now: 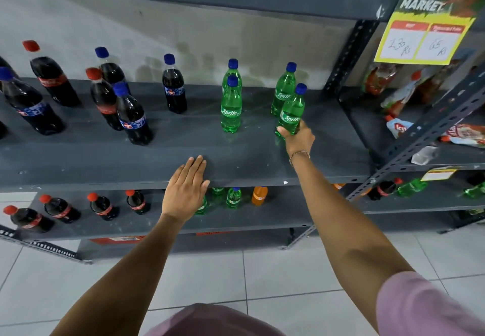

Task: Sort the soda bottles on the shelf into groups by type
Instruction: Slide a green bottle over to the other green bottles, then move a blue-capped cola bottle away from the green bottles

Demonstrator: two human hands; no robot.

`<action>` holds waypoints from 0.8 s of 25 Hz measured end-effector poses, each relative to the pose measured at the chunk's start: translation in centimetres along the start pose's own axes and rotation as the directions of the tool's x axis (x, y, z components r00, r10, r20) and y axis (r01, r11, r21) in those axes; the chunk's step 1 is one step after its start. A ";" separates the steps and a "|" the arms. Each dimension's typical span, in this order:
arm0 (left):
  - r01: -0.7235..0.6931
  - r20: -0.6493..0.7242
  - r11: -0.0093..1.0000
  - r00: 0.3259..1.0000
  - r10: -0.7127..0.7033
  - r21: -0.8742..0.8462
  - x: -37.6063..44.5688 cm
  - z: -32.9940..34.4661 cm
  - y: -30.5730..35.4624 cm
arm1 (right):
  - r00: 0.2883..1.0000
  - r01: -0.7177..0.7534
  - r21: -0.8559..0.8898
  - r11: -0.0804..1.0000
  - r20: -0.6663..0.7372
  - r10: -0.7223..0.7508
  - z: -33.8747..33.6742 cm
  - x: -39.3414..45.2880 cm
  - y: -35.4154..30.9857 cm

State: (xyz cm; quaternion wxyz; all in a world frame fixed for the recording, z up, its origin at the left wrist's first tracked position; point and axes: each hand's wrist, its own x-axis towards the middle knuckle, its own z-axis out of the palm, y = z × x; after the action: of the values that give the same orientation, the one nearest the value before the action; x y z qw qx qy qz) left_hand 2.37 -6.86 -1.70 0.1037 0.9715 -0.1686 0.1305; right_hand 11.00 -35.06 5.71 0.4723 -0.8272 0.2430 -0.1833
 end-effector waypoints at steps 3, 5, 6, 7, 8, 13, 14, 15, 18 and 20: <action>-0.008 -0.014 1.000 1.000 0.009 0.009 -0.1 0.2 -0.1 | 1.000 0.005 0.000 1.000 0.010 -0.005 0.6 0.5 -0.1; -0.011 -0.014 1.000 1.000 0.011 0.013 0.0 0.2 -0.2 | 1.000 0.013 0.002 1.000 0.015 -0.013 0.7 0.8 -0.2; -0.013 -0.018 1.000 1.000 0.013 0.017 0.0 0.2 -0.2 | 1.000 0.018 -0.001 1.000 0.019 -0.018 0.7 0.9 -0.2; -0.016 -0.023 1.000 1.000 0.016 0.020 0.1 0.2 -0.2 | 1.000 0.022 -0.004 1.000 0.022 -0.022 0.8 1.0 -0.2; -0.017 -0.025 1.000 1.000 0.018 0.020 0.1 0.2 -0.2 | 0.999 0.025 -0.003 1.000 0.022 -0.025 0.8 1.1 -0.2; -0.020 -0.008 1.000 1.000 0.020 0.005 0.2 -0.1 -0.1 | 1.000 -0.012 0.029 1.000 0.019 0.011 0.8 0.2 -0.1; -0.023 -0.008 1.000 1.000 0.023 0.000 0.1 -0.2 -0.1 | 0.999 -0.040 0.040 0.998 -0.033 0.041 1.1 -0.7 0.0; -0.028 -0.003 1.000 1.000 0.028 -0.004 0.2 -0.2 0.1 | 0.993 -0.045 0.062 0.997 -0.107 0.052 1.4 -1.6 0.2; 0.026 -0.012 0.998 1.000 -0.027 -0.048 -0.4 -0.5 -0.3 | 0.979 0.050 0.139 0.989 -0.201 -0.021 3.9 -5.9 -0.2; 0.092 -0.026 0.993 0.995 -0.094 -0.071 -1.1 -1.0 -2.1 | 0.992 0.100 0.171 0.980 -0.094 -0.085 6.3 -8.6 -1.4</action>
State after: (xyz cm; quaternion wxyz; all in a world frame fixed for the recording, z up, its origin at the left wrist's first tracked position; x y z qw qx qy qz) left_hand 1.95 -4.32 -1.39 0.1460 0.9721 -0.1258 0.1338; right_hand 7.67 -25.12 3.23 0.5235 -0.7840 0.2074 -0.2613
